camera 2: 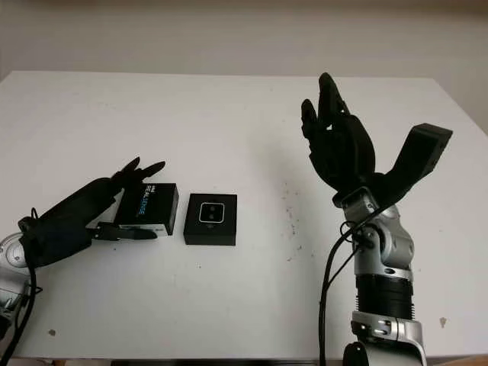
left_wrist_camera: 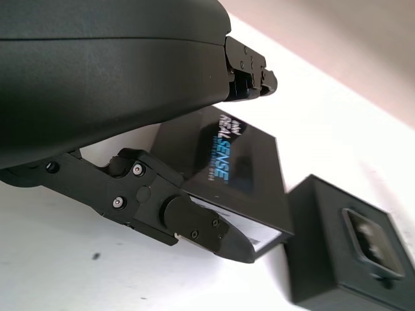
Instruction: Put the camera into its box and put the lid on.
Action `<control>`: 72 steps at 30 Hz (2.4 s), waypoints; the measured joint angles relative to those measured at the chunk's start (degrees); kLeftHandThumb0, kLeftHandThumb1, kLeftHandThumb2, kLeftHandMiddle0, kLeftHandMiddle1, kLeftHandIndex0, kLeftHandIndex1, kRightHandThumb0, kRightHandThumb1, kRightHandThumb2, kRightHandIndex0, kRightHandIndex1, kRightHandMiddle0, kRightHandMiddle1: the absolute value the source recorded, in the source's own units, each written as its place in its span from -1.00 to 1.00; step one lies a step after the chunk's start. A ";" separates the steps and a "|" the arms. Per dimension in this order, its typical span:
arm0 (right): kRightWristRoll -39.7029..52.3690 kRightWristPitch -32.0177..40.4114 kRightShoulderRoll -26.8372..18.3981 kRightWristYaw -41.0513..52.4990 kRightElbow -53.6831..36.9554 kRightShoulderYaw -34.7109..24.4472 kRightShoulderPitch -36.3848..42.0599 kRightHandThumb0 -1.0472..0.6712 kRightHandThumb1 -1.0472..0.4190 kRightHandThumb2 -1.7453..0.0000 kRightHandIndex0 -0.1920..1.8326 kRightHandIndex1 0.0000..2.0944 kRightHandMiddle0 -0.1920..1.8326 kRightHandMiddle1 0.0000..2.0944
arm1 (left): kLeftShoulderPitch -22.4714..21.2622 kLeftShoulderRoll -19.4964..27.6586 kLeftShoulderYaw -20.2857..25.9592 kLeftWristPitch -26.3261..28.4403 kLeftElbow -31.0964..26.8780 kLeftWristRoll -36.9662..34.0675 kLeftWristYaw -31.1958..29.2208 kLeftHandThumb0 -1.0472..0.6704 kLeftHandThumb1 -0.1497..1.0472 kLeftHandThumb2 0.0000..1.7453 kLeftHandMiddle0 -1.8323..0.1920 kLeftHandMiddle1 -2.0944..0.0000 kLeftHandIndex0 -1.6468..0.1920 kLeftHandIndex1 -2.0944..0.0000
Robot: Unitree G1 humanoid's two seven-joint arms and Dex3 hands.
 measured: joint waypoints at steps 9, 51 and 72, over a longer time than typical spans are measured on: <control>-0.33 0.42 -0.03 -0.79 -0.48 0.00 0.02 -0.58 -1.00 0.46 -1.00 -1.00 -1.00 -1.00 | 0.06 -1.43 0.24 -2.14 0.73 -2.82 -0.62 0.07 0.74 -0.94 0.42 -0.04 0.36 0.12; -1.99 1.56 0.03 -1.53 -1.67 1.08 0.81 -0.57 -1.00 0.40 -0.99 -0.96 -0.98 -0.95 | 0.62 -4.16 5.59 38.41 -37.51 -7.24 0.37 0.09 0.81 -0.94 0.45 -0.32 0.45 -0.39; -2.37 0.90 1.41 -1.03 -1.25 3.07 2.12 -0.62 -1.00 0.40 -0.99 -0.97 -0.98 -0.96 | 0.59 -7.06 -3.19 30.02 -35.15 -4.88 -4.29 0.06 0.81 -0.94 0.46 -0.33 0.41 -0.36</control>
